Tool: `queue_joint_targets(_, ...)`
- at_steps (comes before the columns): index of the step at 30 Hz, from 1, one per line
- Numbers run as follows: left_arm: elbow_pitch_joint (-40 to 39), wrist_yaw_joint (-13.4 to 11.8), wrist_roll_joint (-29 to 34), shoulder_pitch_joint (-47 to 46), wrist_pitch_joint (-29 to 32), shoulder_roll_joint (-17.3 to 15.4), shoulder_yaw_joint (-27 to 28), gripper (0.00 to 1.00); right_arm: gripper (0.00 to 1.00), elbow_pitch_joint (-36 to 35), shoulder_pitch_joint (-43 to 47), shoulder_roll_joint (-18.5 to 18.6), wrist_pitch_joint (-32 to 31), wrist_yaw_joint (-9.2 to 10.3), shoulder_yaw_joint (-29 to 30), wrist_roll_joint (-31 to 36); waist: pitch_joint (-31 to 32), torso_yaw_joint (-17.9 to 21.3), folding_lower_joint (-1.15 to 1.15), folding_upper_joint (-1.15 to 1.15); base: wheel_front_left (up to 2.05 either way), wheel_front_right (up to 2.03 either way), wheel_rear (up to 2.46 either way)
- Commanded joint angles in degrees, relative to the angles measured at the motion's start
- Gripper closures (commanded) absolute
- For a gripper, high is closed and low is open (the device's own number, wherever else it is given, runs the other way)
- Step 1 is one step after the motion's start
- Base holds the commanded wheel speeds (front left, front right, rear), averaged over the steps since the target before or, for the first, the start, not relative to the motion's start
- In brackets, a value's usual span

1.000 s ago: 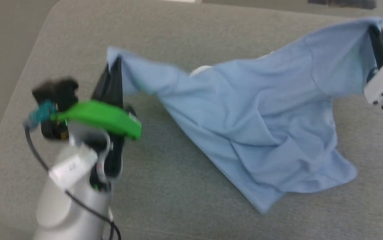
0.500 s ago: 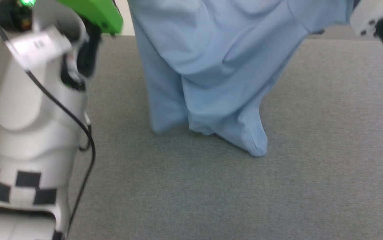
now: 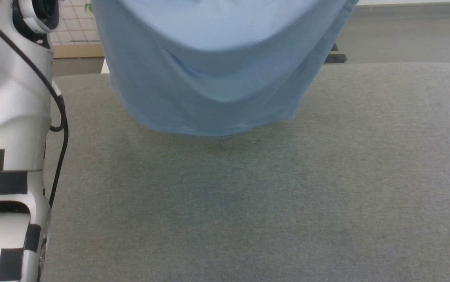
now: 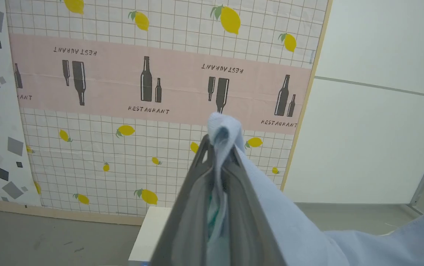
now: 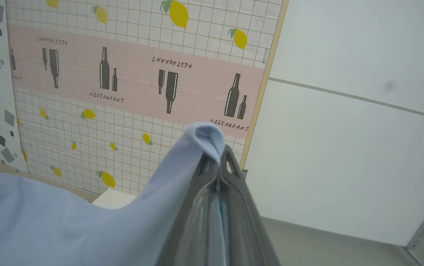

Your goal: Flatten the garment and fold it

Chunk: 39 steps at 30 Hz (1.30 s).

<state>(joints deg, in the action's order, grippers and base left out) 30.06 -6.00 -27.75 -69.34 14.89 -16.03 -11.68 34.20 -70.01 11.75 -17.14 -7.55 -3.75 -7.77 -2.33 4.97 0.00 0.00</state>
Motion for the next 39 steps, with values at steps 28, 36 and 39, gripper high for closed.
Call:
queue_joint_targets(28,0.25,-1.34,-0.88,-24.83,-19.57,7.43,2.27,1.0,1.0,4.71,-25.46,2.35,17.01,0.06,4.96,19.27,-33.56,-2.29,0.0,0.0,0.0,0.0,0.0)
queue_joint_targets(36,3.66,2.76,-1.87,-24.01,-27.14,8.01,2.51,1.0,1.0,7.18,-26.72,5.15,23.81,0.06,2.46,24.15,-39.82,-4.5,0.0,0.0,0.0,0.0,0.0)
queue_joint_targets(39,4.83,3.87,-2.37,-23.23,-28.1,7.79,2.9,1.0,1.0,8.43,-26.7,5.76,25.41,0.06,1.04,24.46,-41.66,-4.91,0.0,0.0,0.0,0.0,0.0)
